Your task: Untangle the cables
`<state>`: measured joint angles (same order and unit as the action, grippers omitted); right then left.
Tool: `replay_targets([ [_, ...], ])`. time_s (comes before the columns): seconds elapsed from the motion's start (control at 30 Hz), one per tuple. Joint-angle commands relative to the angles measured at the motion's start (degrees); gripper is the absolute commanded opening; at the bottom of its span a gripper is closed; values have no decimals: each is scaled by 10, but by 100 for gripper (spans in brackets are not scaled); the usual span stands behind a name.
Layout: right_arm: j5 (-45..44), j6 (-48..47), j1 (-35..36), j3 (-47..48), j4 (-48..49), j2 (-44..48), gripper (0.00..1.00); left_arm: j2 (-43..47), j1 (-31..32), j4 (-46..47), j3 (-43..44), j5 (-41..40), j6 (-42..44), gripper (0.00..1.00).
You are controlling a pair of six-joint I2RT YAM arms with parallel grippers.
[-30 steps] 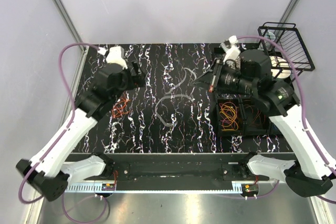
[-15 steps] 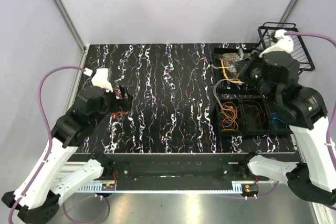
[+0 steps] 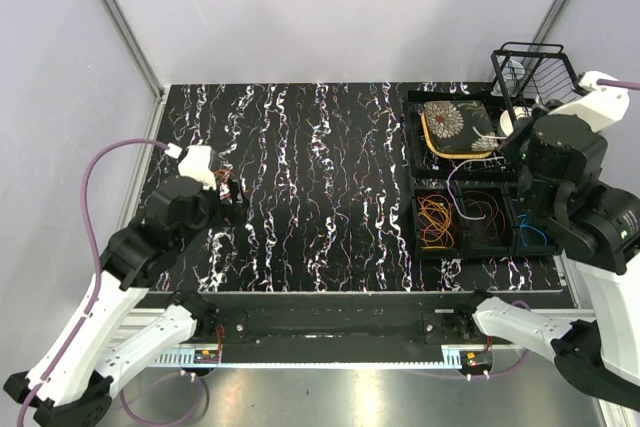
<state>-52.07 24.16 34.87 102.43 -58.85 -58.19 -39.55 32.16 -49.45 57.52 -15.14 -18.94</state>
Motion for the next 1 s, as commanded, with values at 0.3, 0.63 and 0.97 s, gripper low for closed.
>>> replay_targets([
  [0.3, -155, -58, 3, -38, 31, 2, 0, 32, -1, -104, 65, 4, 4, 99],
  [0.63, -112, 10, -32, -196, 37, 22, 0, 62, -1, -104, 35, -17, -9, 99],
  [0.97, 26, 55, -146, -316, 57, 37, 0, 102, -1, -69, 20, -45, -17, 99],
])
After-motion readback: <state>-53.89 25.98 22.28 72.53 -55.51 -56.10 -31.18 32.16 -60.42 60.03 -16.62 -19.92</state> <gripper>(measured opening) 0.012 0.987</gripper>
